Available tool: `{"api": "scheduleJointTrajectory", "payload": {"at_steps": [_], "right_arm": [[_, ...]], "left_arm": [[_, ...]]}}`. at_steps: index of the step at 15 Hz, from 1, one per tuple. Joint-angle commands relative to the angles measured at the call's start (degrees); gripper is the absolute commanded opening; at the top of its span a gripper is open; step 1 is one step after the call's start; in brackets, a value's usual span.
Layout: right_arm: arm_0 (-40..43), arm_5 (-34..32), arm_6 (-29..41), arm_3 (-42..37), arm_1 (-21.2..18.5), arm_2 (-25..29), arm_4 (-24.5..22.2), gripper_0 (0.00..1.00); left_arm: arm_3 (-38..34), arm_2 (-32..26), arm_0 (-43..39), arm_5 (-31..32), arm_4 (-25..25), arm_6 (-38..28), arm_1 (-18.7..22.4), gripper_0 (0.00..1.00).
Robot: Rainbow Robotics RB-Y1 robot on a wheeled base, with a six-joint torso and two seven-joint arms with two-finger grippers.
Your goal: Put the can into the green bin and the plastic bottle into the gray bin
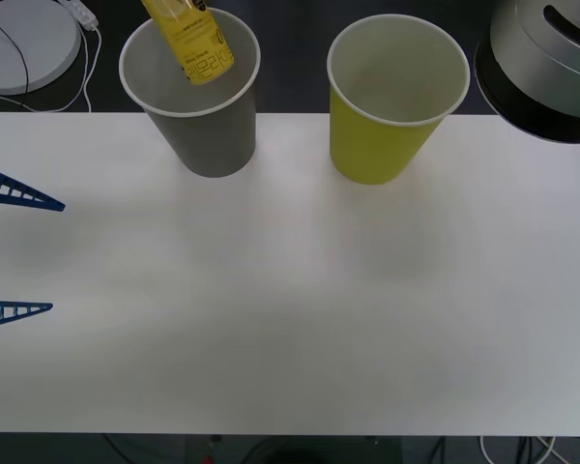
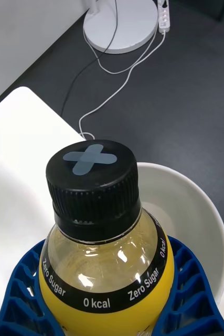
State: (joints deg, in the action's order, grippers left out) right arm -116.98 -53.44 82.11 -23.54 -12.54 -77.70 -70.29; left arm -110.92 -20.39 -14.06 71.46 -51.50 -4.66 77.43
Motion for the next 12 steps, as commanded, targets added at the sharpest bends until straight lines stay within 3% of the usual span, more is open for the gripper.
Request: {"api": "scheduleJointTrajectory", "payload": {"at_steps": [1,2,3,4,5,12], "right_arm": [[0.0,0.01,-0.02,-0.01,-0.03,-1.58,0.25,0.0],[0.0,0.01,-0.02,-0.01,-0.03,-1.67,0.25,0.13],[0.0,0.01,-0.02,0.16,-0.03,-1.67,0.25,0.65],[0.0,0.01,-0.02,0.25,-0.03,-1.67,0.25,0.92],[0.0,0.01,-0.11,0.34,-0.03,-1.84,0.25,1.0],[0.0,0.18,-1.87,0.95,-0.03,-1.84,1.3,1.0]], "left_arm": [[0.0,0.0,0.0,0.0,0.0,0.0,0.0,1.0],[0.0,0.0,0.0,0.0,0.0,0.0,0.0,1.0],[0.0,0.0,0.0,0.0,0.0,0.0,0.0,1.0],[0.0,0.0,0.0,0.0,0.0,0.0,0.0,1.0],[0.0,0.0,0.0,0.0,0.0,0.0,0.0,1.0],[0.0,0.0,0.0,0.0,0.0,0.0,0.0,1.0]]}}
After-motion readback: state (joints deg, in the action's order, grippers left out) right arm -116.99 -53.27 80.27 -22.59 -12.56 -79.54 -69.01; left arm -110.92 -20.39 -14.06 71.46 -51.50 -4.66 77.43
